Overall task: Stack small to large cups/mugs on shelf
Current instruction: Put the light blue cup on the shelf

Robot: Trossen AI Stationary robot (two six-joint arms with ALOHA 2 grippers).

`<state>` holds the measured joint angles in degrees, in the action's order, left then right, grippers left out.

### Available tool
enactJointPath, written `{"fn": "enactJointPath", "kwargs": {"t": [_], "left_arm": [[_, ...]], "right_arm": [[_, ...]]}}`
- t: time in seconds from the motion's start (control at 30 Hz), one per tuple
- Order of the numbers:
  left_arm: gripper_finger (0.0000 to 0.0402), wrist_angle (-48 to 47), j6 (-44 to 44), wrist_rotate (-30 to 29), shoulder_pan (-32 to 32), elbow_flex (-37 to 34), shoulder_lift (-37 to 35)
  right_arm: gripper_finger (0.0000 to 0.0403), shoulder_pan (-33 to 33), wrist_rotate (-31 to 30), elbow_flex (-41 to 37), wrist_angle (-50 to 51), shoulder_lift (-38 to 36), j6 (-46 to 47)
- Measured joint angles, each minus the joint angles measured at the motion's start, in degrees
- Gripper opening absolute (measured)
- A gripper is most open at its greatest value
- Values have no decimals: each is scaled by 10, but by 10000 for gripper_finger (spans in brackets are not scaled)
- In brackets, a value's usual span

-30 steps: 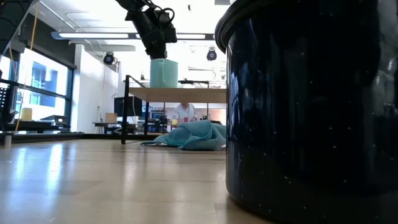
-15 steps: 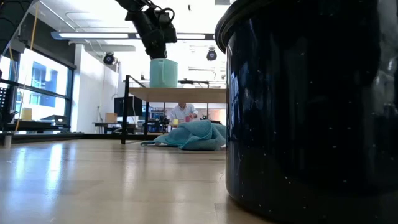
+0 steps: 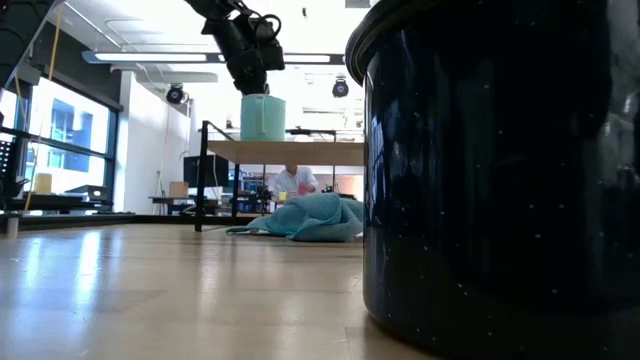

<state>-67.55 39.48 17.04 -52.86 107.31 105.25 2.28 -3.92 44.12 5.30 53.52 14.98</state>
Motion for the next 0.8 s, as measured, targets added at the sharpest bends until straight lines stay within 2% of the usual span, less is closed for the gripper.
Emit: {"fn": "enactJointPath", "kwargs": {"t": [0.17,0.8], "left_arm": [[6,0,10,7,0,0,-1],[6,11,23,17,0,0,-1]], "right_arm": [[84,0,0,0,0,0,0],[84,0,1,0,0,0,0]]}}
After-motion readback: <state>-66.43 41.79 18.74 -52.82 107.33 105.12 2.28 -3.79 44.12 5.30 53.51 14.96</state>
